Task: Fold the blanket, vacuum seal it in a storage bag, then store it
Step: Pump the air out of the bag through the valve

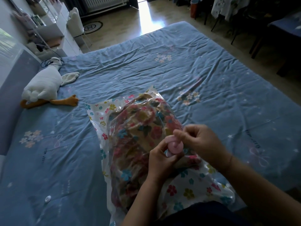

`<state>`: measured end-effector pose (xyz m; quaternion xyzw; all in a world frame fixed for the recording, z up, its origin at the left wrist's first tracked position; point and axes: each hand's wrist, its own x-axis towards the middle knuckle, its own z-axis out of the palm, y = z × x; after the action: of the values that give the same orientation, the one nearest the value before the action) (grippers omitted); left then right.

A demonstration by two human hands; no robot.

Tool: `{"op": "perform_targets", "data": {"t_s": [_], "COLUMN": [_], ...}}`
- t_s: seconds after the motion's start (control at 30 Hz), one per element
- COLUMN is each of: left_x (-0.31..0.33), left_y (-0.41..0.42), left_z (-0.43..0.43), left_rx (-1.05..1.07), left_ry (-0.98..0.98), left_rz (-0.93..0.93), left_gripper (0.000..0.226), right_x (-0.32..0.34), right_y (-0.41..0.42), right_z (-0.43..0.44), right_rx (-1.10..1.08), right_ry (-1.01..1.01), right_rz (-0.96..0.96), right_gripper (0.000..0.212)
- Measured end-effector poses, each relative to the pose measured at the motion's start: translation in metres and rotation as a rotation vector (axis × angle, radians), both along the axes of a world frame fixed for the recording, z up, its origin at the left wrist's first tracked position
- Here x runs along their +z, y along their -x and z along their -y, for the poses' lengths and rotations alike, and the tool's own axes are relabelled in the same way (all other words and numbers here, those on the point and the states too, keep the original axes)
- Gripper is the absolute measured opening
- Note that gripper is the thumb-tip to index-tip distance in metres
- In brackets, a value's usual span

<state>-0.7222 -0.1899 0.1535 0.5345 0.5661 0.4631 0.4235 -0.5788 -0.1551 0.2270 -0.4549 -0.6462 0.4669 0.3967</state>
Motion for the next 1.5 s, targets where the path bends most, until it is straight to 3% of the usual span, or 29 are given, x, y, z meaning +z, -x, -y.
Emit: {"op": "perform_targets", "data": {"t_s": [0.1,0.17,0.33,0.4,0.63,0.87,0.97,1.1,1.17,1.27,1.33,1.4,1.5], "left_x": [-0.005,-0.004,0.0,0.004,-0.004,-0.002,-0.004,-0.006,-0.005,-0.002,0.0,-0.001,-0.005], "left_y": [0.002,0.001,-0.001,-0.001,0.001,-0.001,0.001,0.001,-0.001,-0.002,-0.001,0.0,0.002], "left_z": [-0.002,0.0,0.004,0.006,0.001,0.007,0.003,0.002,0.002,0.004,0.006,0.004,0.001], "left_rx": [0.012,0.002,-0.01,0.005,0.031,0.023,0.01,0.041,0.029,0.008,0.005,0.012,0.045], "left_ry": [0.034,0.037,0.013,0.015,0.053,0.024,0.014,0.061,0.056,0.02,0.014,0.013,0.026], "left_rz": [0.009,0.009,0.033,0.043,0.05,0.077,0.014,0.035,0.044,0.053,0.071,0.057,0.04], "left_gripper": [0.042,0.043,0.041,0.043,0.047,0.048,0.04,0.048,0.047,0.044,0.043,0.044,0.046], "right_x": [0.046,0.048,-0.026,-0.034,0.047,-0.036,0.002,0.045,0.03,-0.018,-0.033,-0.016,0.035], "right_y": [-0.003,-0.005,0.0,0.0,-0.005,0.002,0.003,-0.001,0.0,0.002,0.0,0.0,0.0], "right_z": [0.001,0.002,0.002,0.002,0.001,0.005,0.005,0.001,-0.001,0.0,0.0,0.0,0.0], "right_rx": [0.05,0.079,0.015,0.0,0.084,-0.007,0.015,0.066,0.054,0.026,0.011,0.035,0.076], "right_ry": [-0.105,-0.146,0.081,0.101,-0.089,0.137,0.046,-0.084,-0.064,0.09,0.117,0.07,0.0], "right_rz": [-0.246,-0.288,0.1,0.156,-0.332,0.082,-0.103,-0.369,-0.303,-0.012,0.075,0.003,-0.267], "right_gripper": [0.053,0.049,0.064,0.057,0.051,0.058,0.066,0.04,0.045,0.062,0.057,0.059,0.05]}}
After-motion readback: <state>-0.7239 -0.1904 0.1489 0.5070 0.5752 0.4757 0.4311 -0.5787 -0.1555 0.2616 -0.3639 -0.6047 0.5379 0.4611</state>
